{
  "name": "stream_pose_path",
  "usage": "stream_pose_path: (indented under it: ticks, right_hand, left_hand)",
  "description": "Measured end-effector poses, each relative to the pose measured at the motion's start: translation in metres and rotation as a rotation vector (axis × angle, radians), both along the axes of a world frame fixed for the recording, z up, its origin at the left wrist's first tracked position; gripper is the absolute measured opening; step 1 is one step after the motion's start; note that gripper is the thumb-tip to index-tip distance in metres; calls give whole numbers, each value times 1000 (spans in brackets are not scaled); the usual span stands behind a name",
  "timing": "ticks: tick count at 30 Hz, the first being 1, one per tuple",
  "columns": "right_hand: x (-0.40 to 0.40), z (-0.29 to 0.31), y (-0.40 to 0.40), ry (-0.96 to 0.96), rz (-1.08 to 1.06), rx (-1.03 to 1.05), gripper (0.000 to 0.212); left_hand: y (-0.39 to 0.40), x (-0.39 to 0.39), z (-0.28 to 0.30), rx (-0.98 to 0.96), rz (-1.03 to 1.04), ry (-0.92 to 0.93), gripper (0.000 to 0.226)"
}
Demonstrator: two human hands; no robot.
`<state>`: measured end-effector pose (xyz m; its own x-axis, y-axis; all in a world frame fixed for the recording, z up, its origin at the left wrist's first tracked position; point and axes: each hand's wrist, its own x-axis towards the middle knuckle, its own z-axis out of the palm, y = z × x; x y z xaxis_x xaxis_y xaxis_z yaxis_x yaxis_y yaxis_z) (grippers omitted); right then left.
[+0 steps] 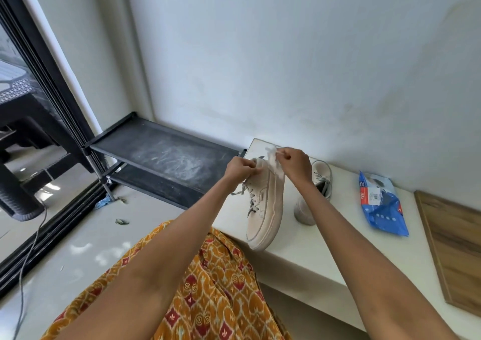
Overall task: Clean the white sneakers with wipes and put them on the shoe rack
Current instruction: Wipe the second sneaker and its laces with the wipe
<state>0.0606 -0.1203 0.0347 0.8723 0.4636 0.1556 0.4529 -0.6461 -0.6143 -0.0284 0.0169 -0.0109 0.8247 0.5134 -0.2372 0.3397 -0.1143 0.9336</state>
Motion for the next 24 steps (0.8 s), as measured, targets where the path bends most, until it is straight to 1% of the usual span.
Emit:
stream_pose_path:
  ticks: [2, 4, 7, 10, 12, 14, 16, 18, 20, 21, 22, 24]
  right_hand:
    - [3, 3, 10, -99, -26, -41, 24]
    - [4, 5, 17, -177, -10, -129, 28]
    - [-2, 1, 18, -315, 29, -206, 25]
    - [-21, -16, 7, -392, 84, -141, 14]
    - [-38, -33, -7, -434, 152, -150, 10]
    - [-48, -42, -21, -428, 190, -169, 17]
    - [-46, -36, -22, -432, 174, -113, 26]
    - [-40, -19, -9, -414, 71, 40, 23]
    - [-28, 7, 8, -272, -87, 215, 15]
    - [-20, 16, 16, -213, -142, 242, 15]
    - [-14, 22, 21, -173, -150, 217, 17]
    - [-12, 19, 26, -190, -29, 106, 24]
  left_hand:
    - [-2, 1, 7, 34, -1, -76, 31]
    - [0, 3, 14, 58, 28, -153, 9]
    - [3, 4, 20, 104, 65, -194, 5]
    - [8, 3, 13, 125, 133, -197, 3]
    - [14, 0, 7, 102, 190, -193, 7]
    - [20, -2, 3, 86, 213, -188, 15]
    - [20, -4, 4, 64, 188, -199, 16]
    - [13, -5, 10, 82, 133, -218, 12]
    - [4, -3, 19, 95, 91, -240, 7]
    - [1, -1, 21, 98, 71, -259, 7]
    - [-1, 1, 23, 108, 55, -273, 9]
    - [-3, 3, 26, 122, 39, -283, 12]
